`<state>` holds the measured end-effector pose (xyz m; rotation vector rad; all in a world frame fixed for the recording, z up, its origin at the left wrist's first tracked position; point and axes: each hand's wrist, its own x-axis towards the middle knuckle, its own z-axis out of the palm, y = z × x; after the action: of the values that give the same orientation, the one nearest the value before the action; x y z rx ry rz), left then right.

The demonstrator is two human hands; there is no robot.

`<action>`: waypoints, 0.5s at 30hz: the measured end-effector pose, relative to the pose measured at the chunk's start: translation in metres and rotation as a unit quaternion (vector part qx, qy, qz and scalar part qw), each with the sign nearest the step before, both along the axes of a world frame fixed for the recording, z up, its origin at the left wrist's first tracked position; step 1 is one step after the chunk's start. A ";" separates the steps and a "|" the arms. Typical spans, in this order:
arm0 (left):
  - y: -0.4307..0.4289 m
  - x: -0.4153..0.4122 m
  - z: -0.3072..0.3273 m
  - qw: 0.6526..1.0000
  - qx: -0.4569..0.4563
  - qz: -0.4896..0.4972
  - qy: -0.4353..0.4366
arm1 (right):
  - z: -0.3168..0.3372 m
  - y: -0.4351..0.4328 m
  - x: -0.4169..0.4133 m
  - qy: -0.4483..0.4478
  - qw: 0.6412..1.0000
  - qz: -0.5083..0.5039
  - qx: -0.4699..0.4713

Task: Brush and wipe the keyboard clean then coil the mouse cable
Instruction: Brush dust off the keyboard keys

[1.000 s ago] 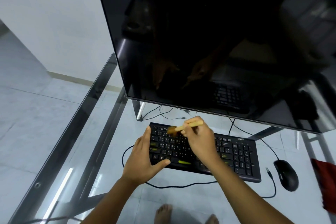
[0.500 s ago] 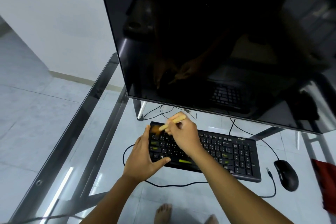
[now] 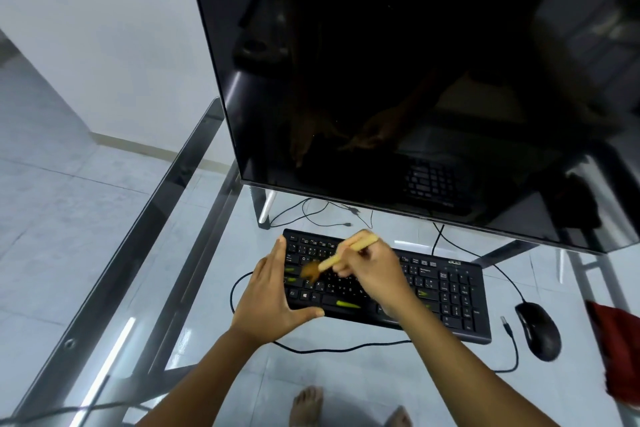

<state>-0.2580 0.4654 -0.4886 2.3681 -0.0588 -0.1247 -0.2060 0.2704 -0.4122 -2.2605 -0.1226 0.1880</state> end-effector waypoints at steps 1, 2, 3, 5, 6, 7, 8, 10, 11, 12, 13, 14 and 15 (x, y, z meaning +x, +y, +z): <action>0.001 0.000 -0.001 1.000 0.002 0.000 0.006 | -0.002 0.000 -0.003 -0.006 1.000 0.017 -0.015; 0.002 0.001 0.000 1.000 -0.002 -0.004 0.011 | -0.006 -0.005 -0.004 -0.014 1.000 -0.007 -0.007; 0.004 0.002 0.001 1.000 -0.007 -0.010 0.016 | -0.007 -0.012 -0.004 -0.050 0.997 -0.053 -0.003; 0.008 0.004 0.003 0.999 -0.011 -0.026 0.018 | 0.000 -0.024 -0.008 -0.109 0.985 -0.135 -0.004; 0.010 0.005 0.004 0.999 -0.008 -0.032 0.017 | 0.000 -0.029 -0.014 -0.096 0.985 -0.140 0.031; 0.013 0.005 0.004 0.999 -0.005 -0.036 0.017 | 0.002 -0.028 -0.021 -0.051 0.990 -0.117 0.063; 0.016 0.004 0.004 0.999 -0.003 -0.037 0.017 | 0.000 -0.024 -0.028 0.019 0.995 -0.062 0.079; 0.019 0.003 0.003 0.999 0.004 -0.035 0.015 | -0.003 -0.020 -0.039 0.066 0.996 -0.004 0.066; 0.020 0.002 0.003 0.999 0.008 -0.033 0.015 | -0.007 -0.021 -0.039 0.022 0.998 -0.035 0.048; 0.020 0.000 0.003 0.999 0.010 -0.031 0.014 | -0.006 -0.021 -0.036 -0.037 0.995 -0.088 0.022; 0.019 -0.001 0.002 1.000 0.010 -0.026 0.013 | -0.003 -0.020 -0.035 -0.064 0.992 -0.109 0.015; 0.019 -0.003 0.002 1.000 0.012 -0.022 0.011 | -0.003 -0.017 -0.036 -0.070 0.992 -0.097 0.032; 0.019 -0.004 0.001 1.000 0.013 -0.017 0.005 | 0.000 -0.011 -0.038 -0.059 0.997 -0.043 0.018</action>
<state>-0.2620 0.4839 -0.4873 2.3938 -0.0937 -0.1552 -0.2444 0.2591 -0.4123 -2.2363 -0.0905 0.0060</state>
